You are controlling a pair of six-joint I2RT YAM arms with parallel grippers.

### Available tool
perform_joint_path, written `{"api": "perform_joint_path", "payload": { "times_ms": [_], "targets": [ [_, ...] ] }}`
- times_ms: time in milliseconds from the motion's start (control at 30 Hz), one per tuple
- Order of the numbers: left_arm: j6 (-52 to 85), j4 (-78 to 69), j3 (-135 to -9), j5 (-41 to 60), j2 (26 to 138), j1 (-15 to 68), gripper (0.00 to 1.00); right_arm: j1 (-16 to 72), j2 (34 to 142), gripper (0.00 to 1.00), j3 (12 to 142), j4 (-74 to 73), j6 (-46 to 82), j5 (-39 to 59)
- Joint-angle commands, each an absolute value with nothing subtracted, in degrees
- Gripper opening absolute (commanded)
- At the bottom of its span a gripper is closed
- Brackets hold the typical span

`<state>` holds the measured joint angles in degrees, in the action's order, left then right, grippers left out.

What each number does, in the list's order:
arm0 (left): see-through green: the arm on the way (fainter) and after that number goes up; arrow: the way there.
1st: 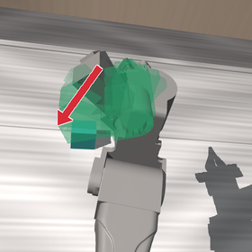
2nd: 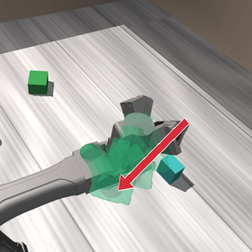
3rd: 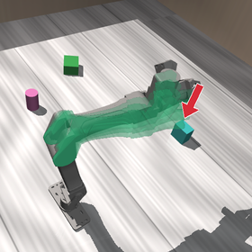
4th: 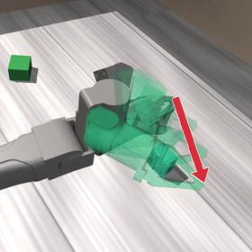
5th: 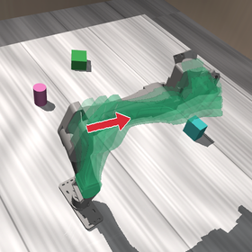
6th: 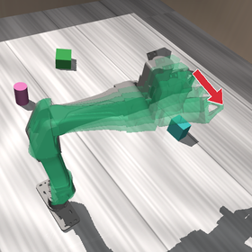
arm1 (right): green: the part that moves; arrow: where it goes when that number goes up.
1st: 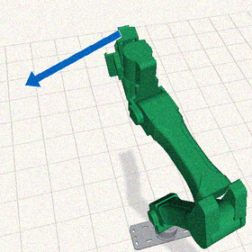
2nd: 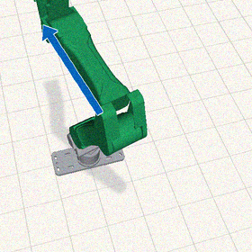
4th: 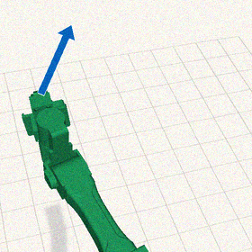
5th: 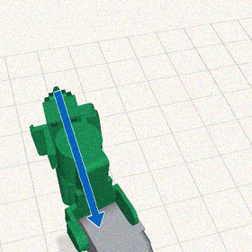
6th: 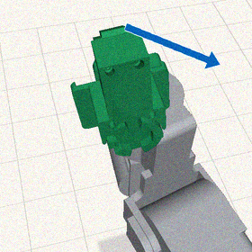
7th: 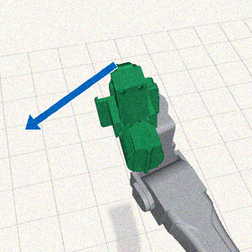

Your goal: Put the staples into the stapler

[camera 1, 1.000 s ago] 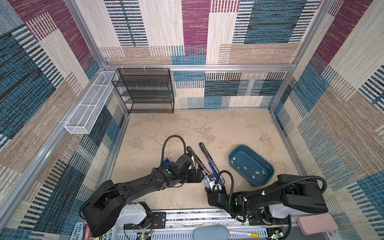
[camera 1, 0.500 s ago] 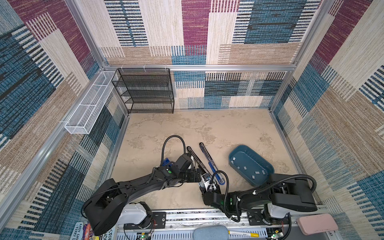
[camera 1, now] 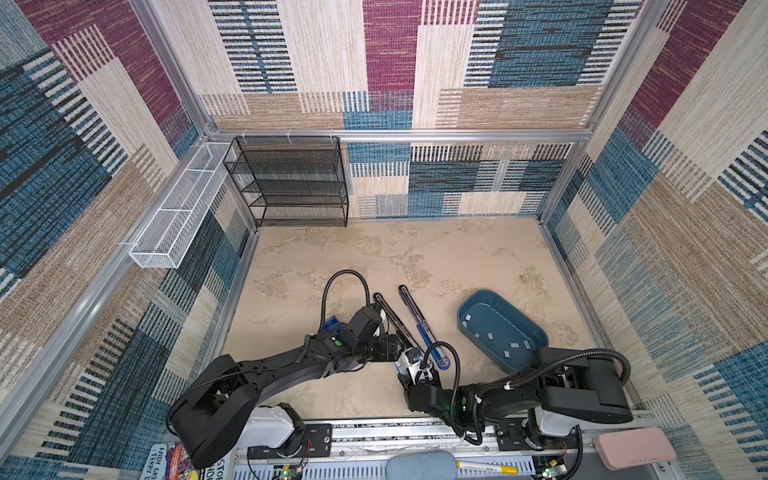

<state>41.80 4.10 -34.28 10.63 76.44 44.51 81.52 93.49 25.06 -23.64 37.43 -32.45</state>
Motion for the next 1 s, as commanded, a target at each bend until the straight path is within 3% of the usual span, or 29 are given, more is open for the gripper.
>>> {"api": "perform_joint_path", "payload": {
  "times_ms": [0,200,433,967],
  "targets": [
    [39.15,3.06,-35.44,9.97,77.37,44.29,0.73,81.65,94.04,0.19,24.1,-18.73,37.0,-25.49],
    [38.03,1.37,-36.89,11.56,79.66,44.24,0.71,81.65,93.34,0.19,22.35,-21.24,36.92,-25.31],
    [37.58,-2.99,-35.56,15.76,78.5,44.29,0.58,81.6,93.75,0.17,21.86,-21.88,37.52,-26.05],
    [32.6,-14.05,-26.89,22.39,71.29,46.02,0.58,81.62,94.13,0.13,21.84,-21.97,39.2,-27.59]
  ]
}}
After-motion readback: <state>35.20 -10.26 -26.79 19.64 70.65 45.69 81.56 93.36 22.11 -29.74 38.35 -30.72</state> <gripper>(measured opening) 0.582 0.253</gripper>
